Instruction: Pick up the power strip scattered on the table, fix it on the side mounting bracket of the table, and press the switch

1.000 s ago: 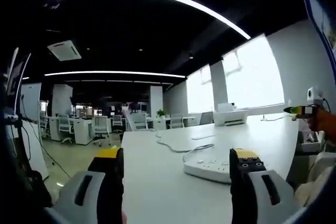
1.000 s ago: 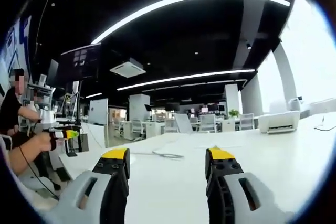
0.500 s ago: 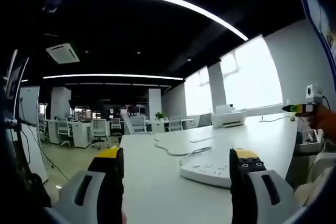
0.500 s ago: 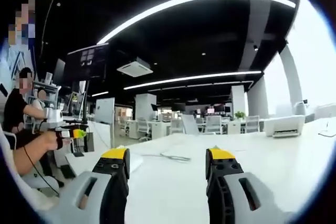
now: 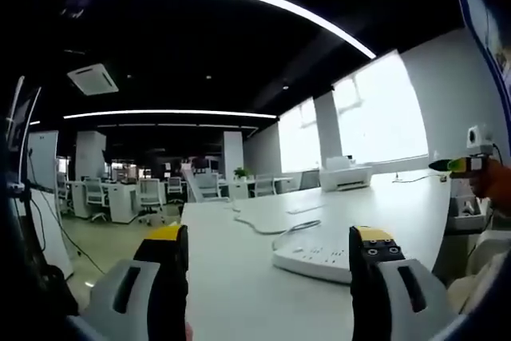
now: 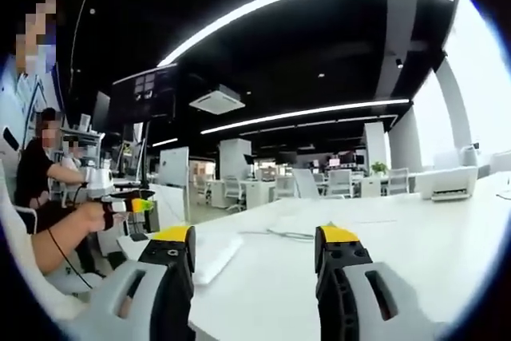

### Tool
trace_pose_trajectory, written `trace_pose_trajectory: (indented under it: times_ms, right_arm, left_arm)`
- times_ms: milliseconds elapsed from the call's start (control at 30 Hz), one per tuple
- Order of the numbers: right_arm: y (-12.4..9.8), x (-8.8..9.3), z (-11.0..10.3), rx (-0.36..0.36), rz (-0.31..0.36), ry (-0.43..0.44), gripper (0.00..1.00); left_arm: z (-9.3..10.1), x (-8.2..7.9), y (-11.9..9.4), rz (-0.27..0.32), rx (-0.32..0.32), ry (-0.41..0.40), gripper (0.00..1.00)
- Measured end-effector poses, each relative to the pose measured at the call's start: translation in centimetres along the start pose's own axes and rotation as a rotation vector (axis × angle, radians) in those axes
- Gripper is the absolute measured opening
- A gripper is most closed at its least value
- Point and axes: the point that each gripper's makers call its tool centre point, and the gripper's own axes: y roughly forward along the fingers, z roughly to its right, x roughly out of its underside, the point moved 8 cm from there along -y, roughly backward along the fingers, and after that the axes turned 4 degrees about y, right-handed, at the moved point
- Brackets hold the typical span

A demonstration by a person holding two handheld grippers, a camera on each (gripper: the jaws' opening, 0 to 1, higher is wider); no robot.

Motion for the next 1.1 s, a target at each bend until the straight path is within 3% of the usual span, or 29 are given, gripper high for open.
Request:
trace_pose_trajectory:
  times_ms: [500,1100]
  right_arm:
    - [1.8,2.4,-2.8,-0.053,-0.049,0.032,0.58]
    - [3.1,3.9,-5.2,-0.105,-0.082,0.045,0.60]
  left_arm:
    - [0.1,0.0,0.4,0.001,0.021,0.003,0.86]
    - [0.7,0.4,0.8,-0.008,0.046,0.003,0.86]
